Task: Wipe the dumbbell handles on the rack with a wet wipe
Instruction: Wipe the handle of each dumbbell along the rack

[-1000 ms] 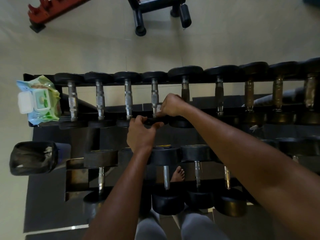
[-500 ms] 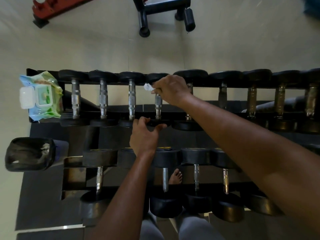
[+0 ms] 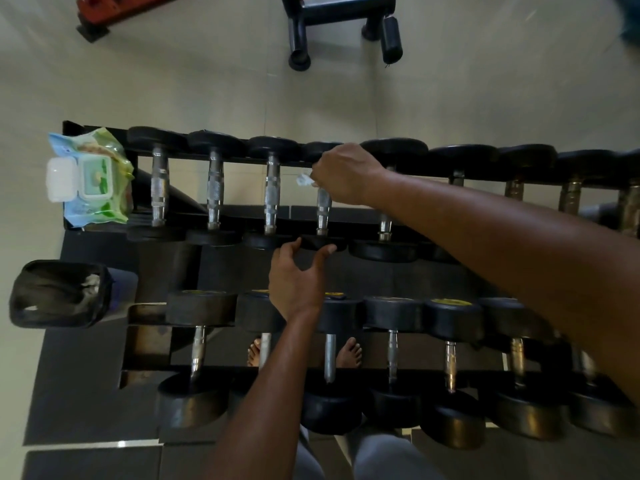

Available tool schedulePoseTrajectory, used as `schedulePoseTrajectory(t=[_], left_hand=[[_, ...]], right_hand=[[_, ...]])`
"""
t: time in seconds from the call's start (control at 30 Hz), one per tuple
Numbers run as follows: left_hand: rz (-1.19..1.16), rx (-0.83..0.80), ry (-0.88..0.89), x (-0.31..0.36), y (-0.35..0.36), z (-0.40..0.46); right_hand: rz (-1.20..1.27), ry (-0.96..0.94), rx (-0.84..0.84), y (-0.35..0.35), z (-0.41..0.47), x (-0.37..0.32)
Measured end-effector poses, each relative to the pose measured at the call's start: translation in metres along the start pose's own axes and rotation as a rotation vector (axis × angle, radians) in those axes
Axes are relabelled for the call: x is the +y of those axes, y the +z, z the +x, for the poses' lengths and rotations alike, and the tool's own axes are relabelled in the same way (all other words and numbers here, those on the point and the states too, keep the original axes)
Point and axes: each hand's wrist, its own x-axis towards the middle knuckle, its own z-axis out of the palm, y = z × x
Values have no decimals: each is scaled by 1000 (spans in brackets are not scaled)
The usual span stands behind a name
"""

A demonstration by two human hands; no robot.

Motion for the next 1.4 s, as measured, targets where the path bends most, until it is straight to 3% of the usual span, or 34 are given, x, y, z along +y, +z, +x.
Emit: schedulePoseTrajectory(t=[0.57, 0.73, 0.87, 1.07, 1.2, 1.4], left_hand=[[22, 5, -51, -6, 7, -6], [-135, -77, -204, -16, 15, -8], [-389, -193, -360, -19, 23, -3], [-681, -208, -453, -26, 43, 6], [-800, -225, -553, -29, 47, 6], [-927, -504, -675, -27, 33, 20]], right_hand=[[213, -141, -164, 2, 2, -20], [417, -46, -170, 14, -8, -28], [704, 23, -173, 18, -14, -22], [1125, 307, 49, 49, -37, -3], [1232, 491, 195, 69, -47, 1], [1234, 611, 357, 73, -44, -6]])
